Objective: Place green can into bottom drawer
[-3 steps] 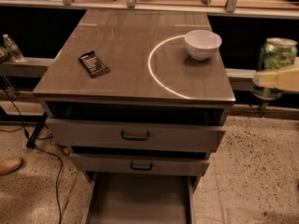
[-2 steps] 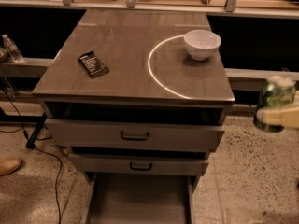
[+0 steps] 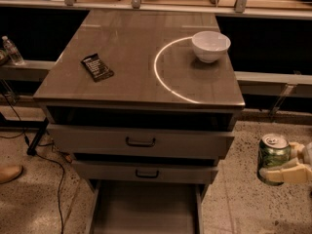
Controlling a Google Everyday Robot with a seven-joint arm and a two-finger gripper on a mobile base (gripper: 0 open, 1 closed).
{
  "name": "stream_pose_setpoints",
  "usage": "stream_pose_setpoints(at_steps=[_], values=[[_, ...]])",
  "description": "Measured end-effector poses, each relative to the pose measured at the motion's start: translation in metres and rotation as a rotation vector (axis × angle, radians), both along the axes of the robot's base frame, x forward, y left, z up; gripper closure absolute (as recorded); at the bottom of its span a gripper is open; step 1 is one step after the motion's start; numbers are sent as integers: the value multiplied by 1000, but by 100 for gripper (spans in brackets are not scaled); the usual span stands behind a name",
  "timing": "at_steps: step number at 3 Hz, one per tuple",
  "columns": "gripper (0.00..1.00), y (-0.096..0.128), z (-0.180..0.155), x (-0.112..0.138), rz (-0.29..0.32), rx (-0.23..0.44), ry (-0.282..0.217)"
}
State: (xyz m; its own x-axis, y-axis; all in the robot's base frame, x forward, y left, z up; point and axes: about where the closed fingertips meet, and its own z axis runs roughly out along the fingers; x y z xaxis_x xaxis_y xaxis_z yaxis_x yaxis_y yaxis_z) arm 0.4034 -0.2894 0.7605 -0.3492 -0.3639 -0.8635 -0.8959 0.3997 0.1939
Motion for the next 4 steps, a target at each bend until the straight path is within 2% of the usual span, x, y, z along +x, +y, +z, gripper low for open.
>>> stream_pose_setpoints(at_steps=[1,2,4], values=[[100,-1,-6,-1,1,-5,-4],[100,-8,-68,-6,25,-52,-53],[100,-1,-186,6,132,-34,-136]])
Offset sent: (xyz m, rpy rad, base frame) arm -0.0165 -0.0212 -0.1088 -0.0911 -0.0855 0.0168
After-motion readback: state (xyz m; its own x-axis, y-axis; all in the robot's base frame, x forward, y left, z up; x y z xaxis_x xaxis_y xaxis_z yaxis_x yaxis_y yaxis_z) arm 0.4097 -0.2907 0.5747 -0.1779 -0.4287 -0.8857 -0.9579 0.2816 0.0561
